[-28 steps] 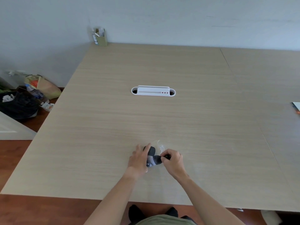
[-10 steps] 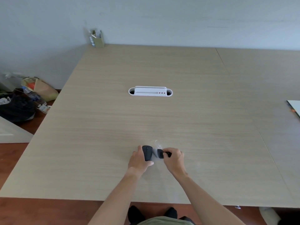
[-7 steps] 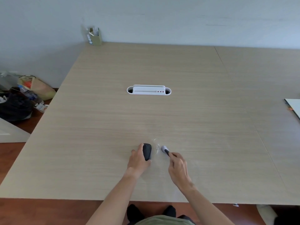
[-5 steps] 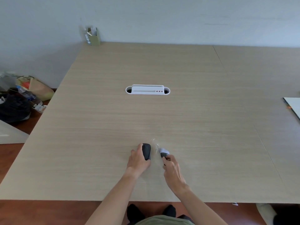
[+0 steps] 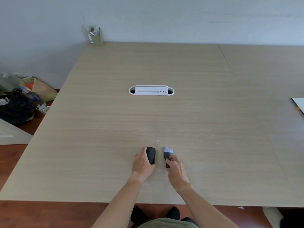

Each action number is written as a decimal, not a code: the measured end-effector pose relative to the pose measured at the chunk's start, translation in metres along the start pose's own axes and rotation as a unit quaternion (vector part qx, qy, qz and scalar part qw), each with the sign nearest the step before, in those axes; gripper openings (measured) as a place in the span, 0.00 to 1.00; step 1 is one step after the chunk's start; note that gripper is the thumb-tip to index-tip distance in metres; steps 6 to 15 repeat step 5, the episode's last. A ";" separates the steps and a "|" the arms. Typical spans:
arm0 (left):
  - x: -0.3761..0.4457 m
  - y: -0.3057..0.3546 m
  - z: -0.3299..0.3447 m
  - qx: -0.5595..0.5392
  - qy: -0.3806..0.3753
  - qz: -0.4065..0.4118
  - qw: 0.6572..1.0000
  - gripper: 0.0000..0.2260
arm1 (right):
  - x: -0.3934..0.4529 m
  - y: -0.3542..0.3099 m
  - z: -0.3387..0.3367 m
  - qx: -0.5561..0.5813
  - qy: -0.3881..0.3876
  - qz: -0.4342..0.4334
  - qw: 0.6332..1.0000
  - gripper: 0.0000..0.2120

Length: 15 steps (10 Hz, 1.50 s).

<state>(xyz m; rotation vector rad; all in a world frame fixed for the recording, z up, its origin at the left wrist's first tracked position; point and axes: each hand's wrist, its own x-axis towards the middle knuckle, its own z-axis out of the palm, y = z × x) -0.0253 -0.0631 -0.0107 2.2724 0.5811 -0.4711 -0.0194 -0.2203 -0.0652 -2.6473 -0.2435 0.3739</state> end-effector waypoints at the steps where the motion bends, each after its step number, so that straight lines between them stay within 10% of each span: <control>1: -0.001 0.001 0.002 0.011 0.002 0.004 1.000 0.32 | 0.000 0.000 -0.001 0.008 0.004 -0.006 1.000 0.13; 5: 0.003 -0.007 0.002 0.128 0.080 0.003 0.988 0.29 | -0.003 -0.011 -0.024 0.121 0.148 -0.022 0.981 0.10; 15: 0.003 -0.007 0.002 0.128 0.080 0.003 0.988 0.29 | -0.003 -0.011 -0.024 0.121 0.148 -0.022 0.981 0.10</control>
